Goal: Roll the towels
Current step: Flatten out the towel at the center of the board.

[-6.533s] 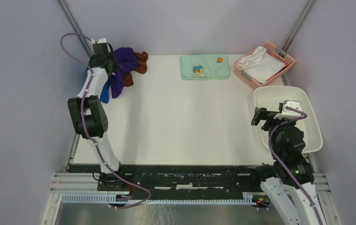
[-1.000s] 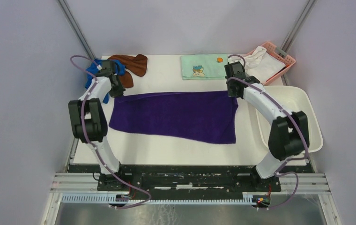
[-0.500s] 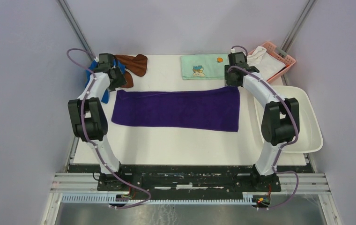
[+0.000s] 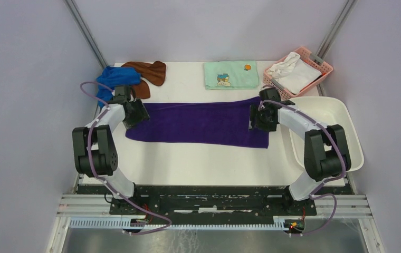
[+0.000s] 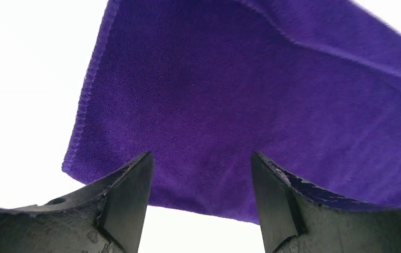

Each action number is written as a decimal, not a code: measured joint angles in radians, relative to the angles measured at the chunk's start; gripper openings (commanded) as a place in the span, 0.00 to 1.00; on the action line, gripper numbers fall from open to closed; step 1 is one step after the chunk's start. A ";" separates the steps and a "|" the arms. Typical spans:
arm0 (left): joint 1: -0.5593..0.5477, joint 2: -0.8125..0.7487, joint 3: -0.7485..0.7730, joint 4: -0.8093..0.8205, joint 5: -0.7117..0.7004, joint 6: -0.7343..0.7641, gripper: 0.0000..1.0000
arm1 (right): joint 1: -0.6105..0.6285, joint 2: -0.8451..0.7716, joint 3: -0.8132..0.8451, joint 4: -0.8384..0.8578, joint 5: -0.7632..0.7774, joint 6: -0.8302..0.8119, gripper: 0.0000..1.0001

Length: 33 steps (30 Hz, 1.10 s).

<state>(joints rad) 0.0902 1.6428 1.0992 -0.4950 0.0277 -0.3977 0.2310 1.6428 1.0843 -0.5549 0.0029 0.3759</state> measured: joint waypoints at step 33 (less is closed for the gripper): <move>0.211 -0.278 -0.172 -0.060 -0.094 -0.022 0.65 | -0.024 -0.161 -0.280 0.051 -0.068 0.097 0.79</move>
<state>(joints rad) 0.3016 1.3647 0.9272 -0.5545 -0.0662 -0.4194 0.2073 1.4815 0.8040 -0.5034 -0.0654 0.4728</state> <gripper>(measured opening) 0.739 0.791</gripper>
